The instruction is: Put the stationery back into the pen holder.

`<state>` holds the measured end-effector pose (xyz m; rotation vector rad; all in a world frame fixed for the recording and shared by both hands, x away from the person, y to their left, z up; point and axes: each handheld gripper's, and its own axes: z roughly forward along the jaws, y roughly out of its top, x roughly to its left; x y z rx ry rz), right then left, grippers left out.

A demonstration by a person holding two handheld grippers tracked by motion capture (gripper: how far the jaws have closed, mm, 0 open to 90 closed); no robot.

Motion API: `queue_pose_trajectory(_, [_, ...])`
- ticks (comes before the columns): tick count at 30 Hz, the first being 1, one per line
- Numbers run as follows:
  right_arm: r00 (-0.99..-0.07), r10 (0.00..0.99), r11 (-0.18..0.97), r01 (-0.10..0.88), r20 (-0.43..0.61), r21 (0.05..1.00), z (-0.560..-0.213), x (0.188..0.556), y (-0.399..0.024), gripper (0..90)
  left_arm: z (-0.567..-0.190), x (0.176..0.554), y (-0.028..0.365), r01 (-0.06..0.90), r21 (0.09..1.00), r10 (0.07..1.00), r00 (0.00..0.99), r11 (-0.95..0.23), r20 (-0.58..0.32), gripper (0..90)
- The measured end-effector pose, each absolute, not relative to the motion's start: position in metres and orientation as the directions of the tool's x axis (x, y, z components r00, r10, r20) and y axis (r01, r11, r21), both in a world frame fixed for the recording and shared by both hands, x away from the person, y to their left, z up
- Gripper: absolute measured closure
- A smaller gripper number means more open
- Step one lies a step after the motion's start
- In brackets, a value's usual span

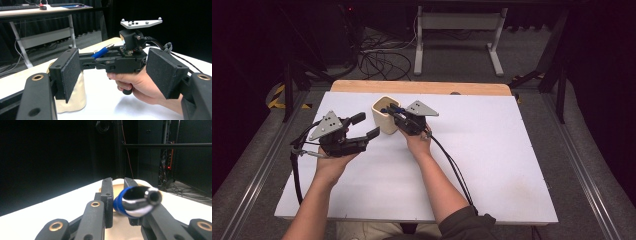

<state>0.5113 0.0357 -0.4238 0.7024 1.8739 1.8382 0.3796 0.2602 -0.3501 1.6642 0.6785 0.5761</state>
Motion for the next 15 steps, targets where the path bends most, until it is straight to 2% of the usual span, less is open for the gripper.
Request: queue_pose_trajectory(15, [-0.767,0.640,0.023,0.077,0.044,0.997,-0.4207,0.5109,0.0364,77.9,-0.3504,0.3801,0.2605,0.127,0.982,0.705,0.709,-0.142,0.010,28.7])
